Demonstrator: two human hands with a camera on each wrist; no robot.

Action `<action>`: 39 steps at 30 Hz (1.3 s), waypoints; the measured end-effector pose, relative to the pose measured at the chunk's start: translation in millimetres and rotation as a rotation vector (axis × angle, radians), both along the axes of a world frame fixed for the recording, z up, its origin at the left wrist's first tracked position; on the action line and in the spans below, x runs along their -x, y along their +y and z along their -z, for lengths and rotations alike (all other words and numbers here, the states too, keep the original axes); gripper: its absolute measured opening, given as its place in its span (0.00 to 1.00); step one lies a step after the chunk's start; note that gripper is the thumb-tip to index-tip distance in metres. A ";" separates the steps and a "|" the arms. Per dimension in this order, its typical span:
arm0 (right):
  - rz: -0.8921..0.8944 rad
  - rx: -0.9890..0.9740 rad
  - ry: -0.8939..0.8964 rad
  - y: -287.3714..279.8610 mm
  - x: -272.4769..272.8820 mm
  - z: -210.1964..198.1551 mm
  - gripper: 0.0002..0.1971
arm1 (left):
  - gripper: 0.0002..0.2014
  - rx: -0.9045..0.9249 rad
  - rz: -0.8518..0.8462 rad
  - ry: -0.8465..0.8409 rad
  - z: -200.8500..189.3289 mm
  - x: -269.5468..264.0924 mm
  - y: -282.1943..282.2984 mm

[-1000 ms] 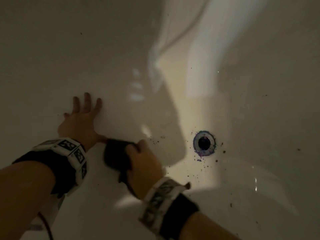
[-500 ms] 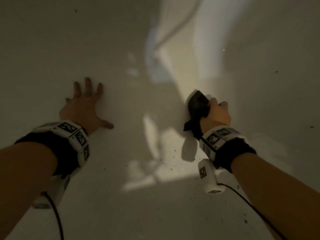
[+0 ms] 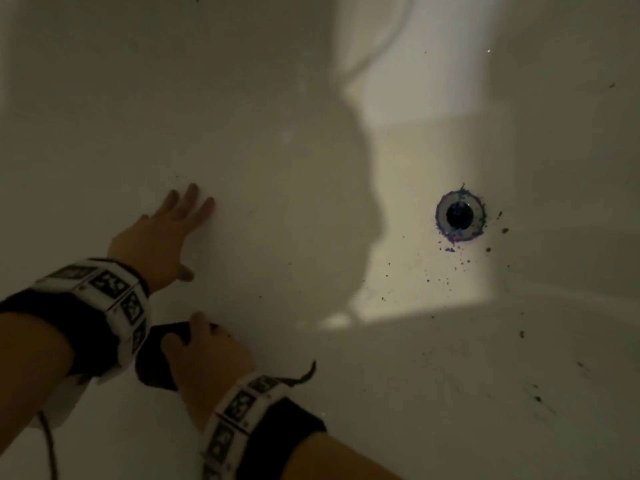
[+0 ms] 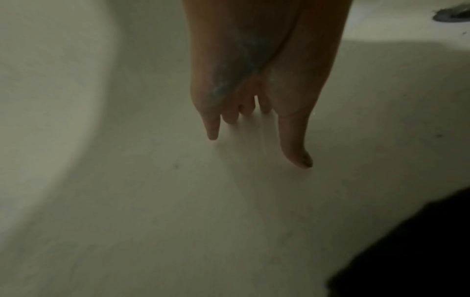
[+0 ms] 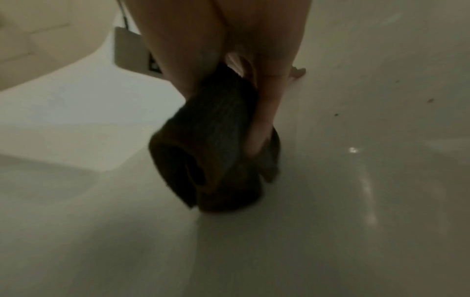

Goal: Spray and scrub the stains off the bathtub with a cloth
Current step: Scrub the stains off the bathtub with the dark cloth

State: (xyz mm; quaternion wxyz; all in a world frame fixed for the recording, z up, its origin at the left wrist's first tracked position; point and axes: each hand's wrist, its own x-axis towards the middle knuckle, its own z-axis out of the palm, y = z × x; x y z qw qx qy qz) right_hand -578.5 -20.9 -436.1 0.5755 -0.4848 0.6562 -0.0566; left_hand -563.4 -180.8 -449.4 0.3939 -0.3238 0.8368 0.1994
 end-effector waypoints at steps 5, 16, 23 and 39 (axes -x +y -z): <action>-0.002 0.071 0.181 4.6 38.1 16.1 0.22 | 0.59 0.003 -0.076 0.046 1.6 -0.6 3.5; 0.421 -0.075 0.817 60.2 253.2 13.6 0.24 | 0.58 0.025 -0.067 0.056 1.2 -3.2 2.1; -0.028 0.143 0.230 90.6 181.7 -39.4 0.12 | 0.61 0.047 0.081 0.019 -5.6 15.0 32.4; -0.247 0.020 0.262 81.4 142.7 9.6 0.19 | 0.62 -0.011 -0.056 0.075 4.2 23.2 80.5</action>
